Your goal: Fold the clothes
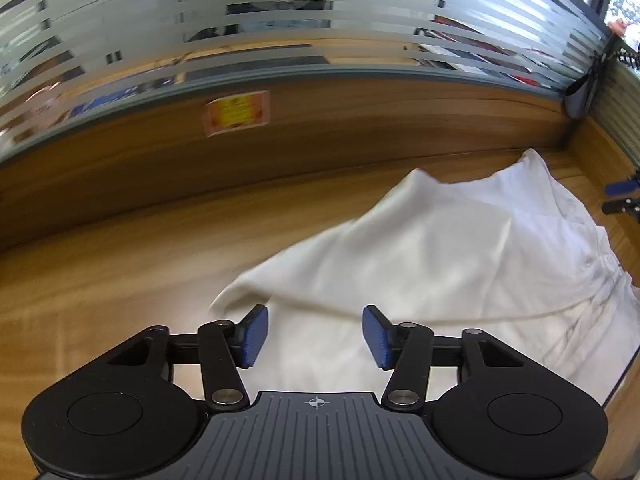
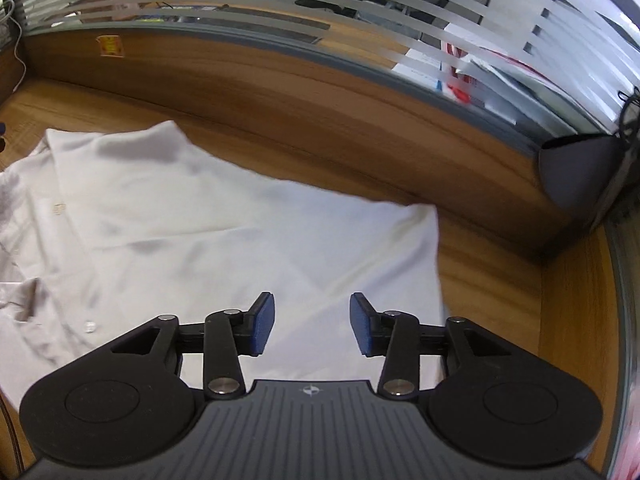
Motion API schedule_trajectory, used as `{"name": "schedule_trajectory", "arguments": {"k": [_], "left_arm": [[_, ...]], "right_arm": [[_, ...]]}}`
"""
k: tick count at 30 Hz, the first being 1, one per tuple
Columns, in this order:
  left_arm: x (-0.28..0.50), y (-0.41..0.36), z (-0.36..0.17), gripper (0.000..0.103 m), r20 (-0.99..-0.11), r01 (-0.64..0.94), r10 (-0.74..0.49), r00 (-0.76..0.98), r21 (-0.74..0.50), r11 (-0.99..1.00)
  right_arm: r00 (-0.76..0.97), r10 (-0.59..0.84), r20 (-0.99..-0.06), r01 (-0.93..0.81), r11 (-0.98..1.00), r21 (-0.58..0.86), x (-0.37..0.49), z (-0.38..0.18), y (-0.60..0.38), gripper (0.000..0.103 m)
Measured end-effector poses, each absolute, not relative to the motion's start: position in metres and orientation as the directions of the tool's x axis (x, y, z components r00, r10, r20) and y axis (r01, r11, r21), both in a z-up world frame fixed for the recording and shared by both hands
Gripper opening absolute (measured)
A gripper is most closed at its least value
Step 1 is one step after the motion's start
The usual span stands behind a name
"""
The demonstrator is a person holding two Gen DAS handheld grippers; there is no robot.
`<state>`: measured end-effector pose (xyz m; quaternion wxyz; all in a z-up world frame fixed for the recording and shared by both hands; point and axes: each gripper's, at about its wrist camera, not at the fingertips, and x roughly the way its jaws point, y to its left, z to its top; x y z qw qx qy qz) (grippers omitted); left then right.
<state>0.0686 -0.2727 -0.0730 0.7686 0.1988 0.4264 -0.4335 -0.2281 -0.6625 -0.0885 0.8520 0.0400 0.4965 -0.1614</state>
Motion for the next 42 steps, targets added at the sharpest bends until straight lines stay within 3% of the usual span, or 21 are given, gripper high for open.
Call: {"name": "schedule_trajectory", "arguments": {"k": [11, 23, 28, 29, 30, 31, 42], "left_arm": [[0.084, -0.386, -0.105, 0.058, -0.845, 0.889, -0.49, 0.212, -0.042, 0.456], [0.093, -0.464, -0.145, 0.056, -0.884, 0.933, -0.449, 0.13, -0.045, 0.357], [0.096, -0.481, -0.156, 0.036, -0.893, 0.946, -0.439, 0.103, -0.05, 0.322], [0.096, -0.483, -0.158, 0.03, -0.895, 0.948, -0.437, 0.09, -0.058, 0.313], [0.094, -0.484, -0.159, 0.016, -0.895, 0.952, -0.439, 0.078, -0.064, 0.301], [0.092, -0.487, -0.16, 0.009, -0.893, 0.954, -0.443, 0.078, -0.062, 0.293], [0.057, -0.444, -0.116, 0.006, -0.83, 0.967, -0.544, 0.123, -0.023, 0.252]], "right_arm": [[0.426, -0.204, -0.882, 0.305, 0.95, -0.072, -0.183, -0.14, -0.789, 0.052], [0.471, -0.06, -0.88, 0.298, 0.95, 0.095, -0.156, -0.185, -0.863, 0.052], [0.477, -0.039, -0.878, 0.24, 0.967, 0.088, -0.144, -0.193, -0.863, 0.05], [0.479, -0.036, -0.877, 0.236, 0.968, 0.089, -0.143, -0.193, -0.863, 0.042], [0.48, -0.03, -0.877, 0.234, 0.968, 0.095, -0.143, -0.193, -0.863, 0.019], [0.481, -0.022, -0.877, 0.234, 0.967, 0.104, -0.142, -0.193, -0.863, 0.011], [0.58, -0.013, -0.814, 0.215, 0.967, 0.137, -0.196, -0.139, -0.824, 0.011]]}}
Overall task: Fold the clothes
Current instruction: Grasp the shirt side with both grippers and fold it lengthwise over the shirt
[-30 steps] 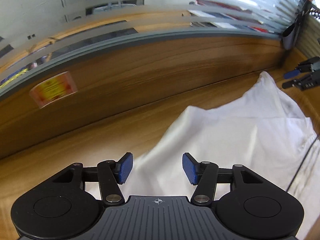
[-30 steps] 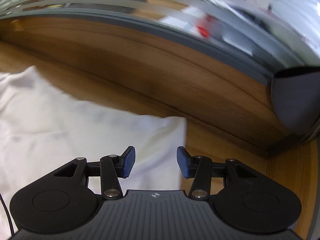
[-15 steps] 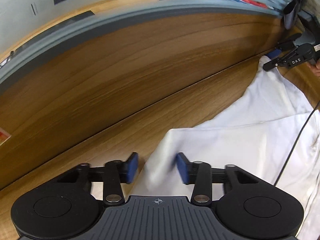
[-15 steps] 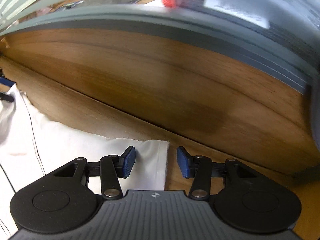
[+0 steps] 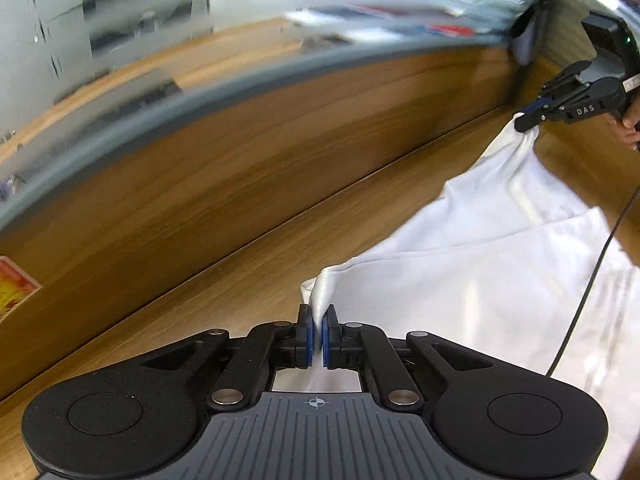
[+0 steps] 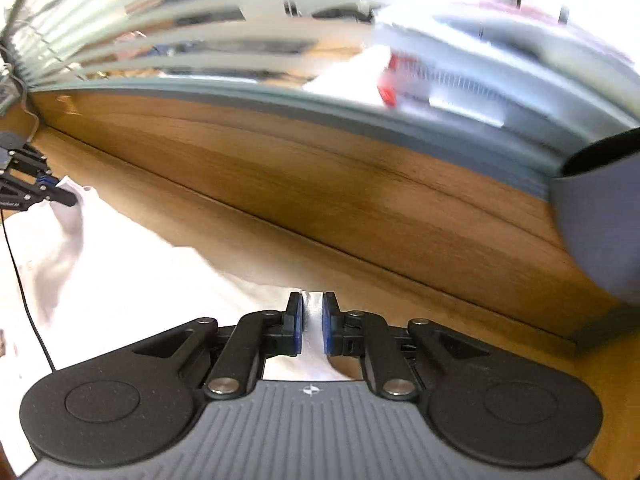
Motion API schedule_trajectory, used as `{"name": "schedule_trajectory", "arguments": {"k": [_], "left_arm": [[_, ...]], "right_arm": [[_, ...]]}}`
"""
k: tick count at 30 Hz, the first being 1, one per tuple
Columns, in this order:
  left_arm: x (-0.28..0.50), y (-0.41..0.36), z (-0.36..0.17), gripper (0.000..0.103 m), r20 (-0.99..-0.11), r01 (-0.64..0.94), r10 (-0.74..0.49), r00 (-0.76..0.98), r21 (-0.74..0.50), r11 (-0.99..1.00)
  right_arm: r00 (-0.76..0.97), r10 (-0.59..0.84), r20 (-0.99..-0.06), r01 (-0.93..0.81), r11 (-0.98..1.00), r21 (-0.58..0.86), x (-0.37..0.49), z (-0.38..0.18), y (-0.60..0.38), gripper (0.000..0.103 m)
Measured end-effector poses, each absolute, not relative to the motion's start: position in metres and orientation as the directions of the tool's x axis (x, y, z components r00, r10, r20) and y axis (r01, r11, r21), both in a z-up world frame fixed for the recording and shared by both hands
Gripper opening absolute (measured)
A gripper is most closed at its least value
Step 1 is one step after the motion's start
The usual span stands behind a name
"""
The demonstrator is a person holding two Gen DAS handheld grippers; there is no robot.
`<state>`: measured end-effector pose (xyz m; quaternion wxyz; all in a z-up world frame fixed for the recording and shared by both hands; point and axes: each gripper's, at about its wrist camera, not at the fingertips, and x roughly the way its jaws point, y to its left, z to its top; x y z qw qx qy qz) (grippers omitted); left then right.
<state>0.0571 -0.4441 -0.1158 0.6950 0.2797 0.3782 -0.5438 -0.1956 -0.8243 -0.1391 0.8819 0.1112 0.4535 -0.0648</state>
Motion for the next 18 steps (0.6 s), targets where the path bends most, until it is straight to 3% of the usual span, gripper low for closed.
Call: {"name": "schedule_trajectory", "arguments": {"k": [10, 18], "left_arm": [[-0.021, -0.375, -0.066, 0.006, -0.802, 0.983, -0.584, 0.125, 0.02, 0.184], [-0.089, -0.334, -0.085, 0.006, -0.837, 0.992, -0.54, 0.087, 0.022, 0.126]], "right_arm": [[0.616, -0.027, -0.787, 0.209, 0.969, 0.13, -0.278, -0.097, -0.753, 0.011], [0.557, -0.019, -0.83, 0.252, 0.956, 0.148, -0.354, -0.109, -0.692, 0.01]]}}
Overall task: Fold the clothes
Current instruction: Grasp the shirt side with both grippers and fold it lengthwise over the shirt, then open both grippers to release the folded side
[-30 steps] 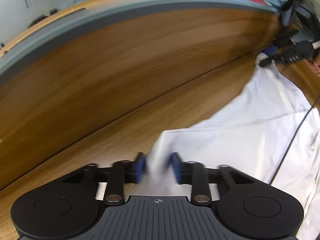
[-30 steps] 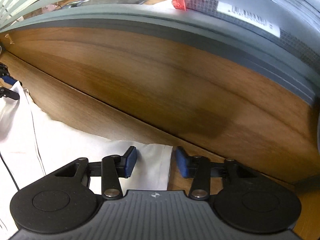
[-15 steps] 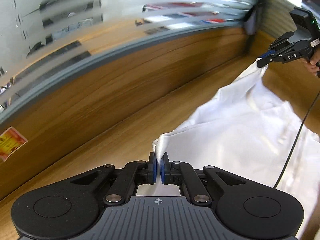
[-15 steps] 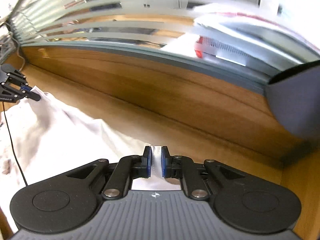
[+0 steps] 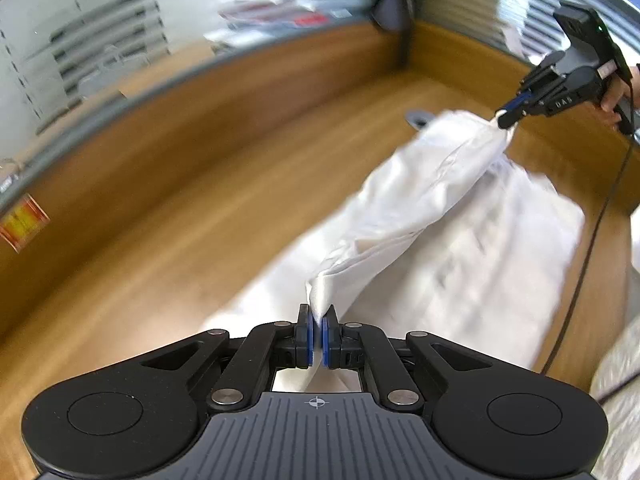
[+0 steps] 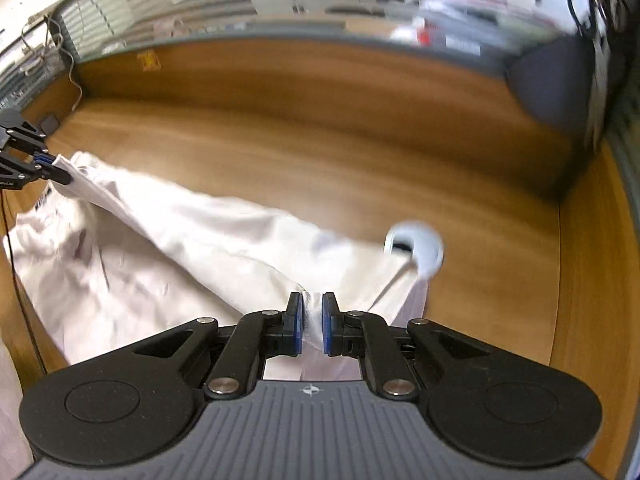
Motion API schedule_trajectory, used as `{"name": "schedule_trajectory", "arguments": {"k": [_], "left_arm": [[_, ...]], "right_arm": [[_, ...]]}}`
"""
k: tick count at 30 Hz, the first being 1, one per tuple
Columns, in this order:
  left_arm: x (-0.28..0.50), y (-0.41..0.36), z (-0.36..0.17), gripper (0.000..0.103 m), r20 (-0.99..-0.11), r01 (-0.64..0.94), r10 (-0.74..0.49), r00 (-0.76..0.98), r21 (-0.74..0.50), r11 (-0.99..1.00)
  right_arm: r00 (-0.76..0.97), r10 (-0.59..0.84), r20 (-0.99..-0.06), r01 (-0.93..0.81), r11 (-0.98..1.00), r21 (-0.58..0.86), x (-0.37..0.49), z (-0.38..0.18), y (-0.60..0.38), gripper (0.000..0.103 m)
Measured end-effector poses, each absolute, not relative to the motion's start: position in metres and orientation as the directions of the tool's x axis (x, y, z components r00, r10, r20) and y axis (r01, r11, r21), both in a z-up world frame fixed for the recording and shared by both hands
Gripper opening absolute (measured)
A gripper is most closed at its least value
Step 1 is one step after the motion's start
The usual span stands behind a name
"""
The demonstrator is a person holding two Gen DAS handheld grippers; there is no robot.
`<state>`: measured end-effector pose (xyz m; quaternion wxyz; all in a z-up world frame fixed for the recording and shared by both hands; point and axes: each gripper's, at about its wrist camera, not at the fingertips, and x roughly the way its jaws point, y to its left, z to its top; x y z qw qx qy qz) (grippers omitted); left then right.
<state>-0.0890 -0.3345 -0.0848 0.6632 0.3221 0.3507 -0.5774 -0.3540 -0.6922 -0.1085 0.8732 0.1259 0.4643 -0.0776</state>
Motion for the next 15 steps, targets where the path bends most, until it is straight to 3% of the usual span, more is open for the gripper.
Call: {"name": "schedule_trajectory", "arguments": {"k": [6, 12, 15], "left_arm": [[-0.11, -0.335, -0.123, 0.009, -0.877, 0.989, -0.474, 0.083, 0.015, 0.145], [-0.112, -0.305, -0.118, 0.029, -0.857, 0.975, -0.505, 0.101, -0.017, 0.224], [-0.112, -0.275, -0.111, 0.03, -0.85, 0.961, -0.509, 0.133, -0.016, 0.277]], "right_arm": [[0.478, -0.057, -0.877, 0.275, 0.957, 0.088, -0.377, -0.142, -0.658, 0.015], [0.487, -0.113, -0.866, 0.32, 0.946, 0.056, -0.385, -0.13, -0.639, 0.027], [0.513, -0.139, -0.847, 0.349, 0.935, 0.058, -0.385, -0.117, -0.63, 0.031]]}}
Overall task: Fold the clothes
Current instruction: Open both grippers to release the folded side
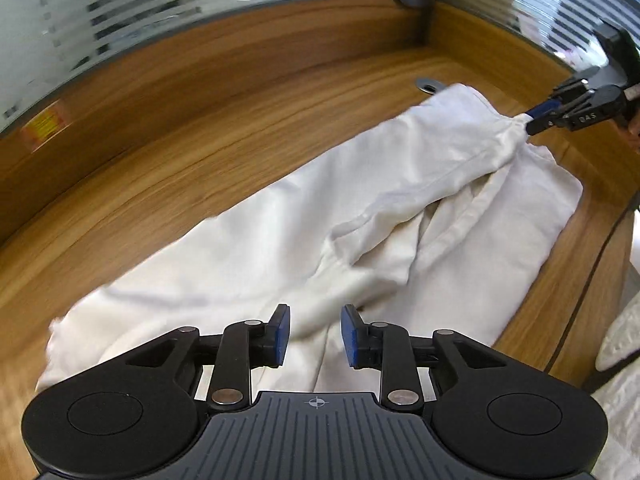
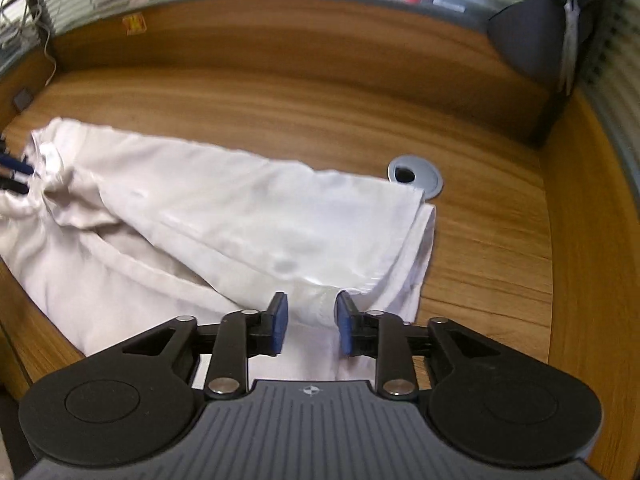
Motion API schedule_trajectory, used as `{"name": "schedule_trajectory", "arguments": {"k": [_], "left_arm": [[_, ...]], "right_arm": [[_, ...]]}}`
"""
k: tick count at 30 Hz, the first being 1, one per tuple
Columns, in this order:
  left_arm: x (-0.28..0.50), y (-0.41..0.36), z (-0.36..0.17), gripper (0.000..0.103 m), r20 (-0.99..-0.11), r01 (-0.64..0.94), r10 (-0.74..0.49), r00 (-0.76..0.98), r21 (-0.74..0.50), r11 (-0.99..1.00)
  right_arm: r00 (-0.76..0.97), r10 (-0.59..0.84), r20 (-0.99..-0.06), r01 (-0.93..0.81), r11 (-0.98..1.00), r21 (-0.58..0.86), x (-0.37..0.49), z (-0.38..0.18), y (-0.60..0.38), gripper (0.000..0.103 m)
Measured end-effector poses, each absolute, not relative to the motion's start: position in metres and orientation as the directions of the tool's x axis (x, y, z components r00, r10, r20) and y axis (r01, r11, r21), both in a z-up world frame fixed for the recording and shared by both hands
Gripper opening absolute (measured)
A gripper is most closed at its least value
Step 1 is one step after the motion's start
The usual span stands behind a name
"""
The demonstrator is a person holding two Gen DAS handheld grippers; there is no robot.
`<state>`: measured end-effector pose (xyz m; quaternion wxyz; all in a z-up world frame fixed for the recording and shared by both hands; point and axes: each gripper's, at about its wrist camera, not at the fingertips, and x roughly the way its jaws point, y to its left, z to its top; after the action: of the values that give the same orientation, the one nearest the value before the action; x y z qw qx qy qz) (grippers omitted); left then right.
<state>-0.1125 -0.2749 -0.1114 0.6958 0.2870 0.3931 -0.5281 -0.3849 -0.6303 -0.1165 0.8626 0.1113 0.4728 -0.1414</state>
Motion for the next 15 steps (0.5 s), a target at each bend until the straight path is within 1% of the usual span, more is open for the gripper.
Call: {"name": "schedule_trajectory", "arguments": {"k": [2, 5, 9, 10, 11, 15], "left_arm": [[-0.108, -0.257, -0.108, 0.031, -0.85, 0.945, -0.503, 0.156, -0.019, 0.326], [-0.103, -0.229, -0.107, 0.035, -0.846, 0.912, -0.487, 0.218, -0.002, 0.411], [-0.086, -0.192, -0.111, 0.035, -0.841, 0.844, -0.459, 0.285, -0.007, 0.537], [-0.08, -0.183, -0.111, 0.035, -0.841, 0.827, -0.449, 0.301, -0.004, 0.562], [-0.073, -0.175, -0.112, 0.035, -0.84, 0.81, -0.44, 0.317, -0.002, 0.586], [-0.041, -0.144, -0.109, 0.035, -0.833, 0.745, -0.423, 0.357, -0.019, 0.666]], "right_arm": [[0.525, -0.154, -0.837, 0.365, 0.929, 0.058, -0.384, -0.109, -0.621, 0.031], [0.536, -0.169, -0.827, 0.383, 0.922, 0.06, -0.379, -0.102, -0.605, 0.033], [0.563, -0.158, -0.811, 0.38, 0.921, 0.085, -0.37, -0.093, -0.574, 0.034], [0.569, -0.153, -0.808, 0.378, 0.921, 0.092, -0.367, -0.091, -0.566, 0.035], [0.574, -0.148, -0.806, 0.376, 0.921, 0.098, -0.364, -0.09, -0.557, 0.039], [0.589, -0.132, -0.798, 0.366, 0.923, 0.117, -0.349, -0.086, -0.52, 0.039]]}}
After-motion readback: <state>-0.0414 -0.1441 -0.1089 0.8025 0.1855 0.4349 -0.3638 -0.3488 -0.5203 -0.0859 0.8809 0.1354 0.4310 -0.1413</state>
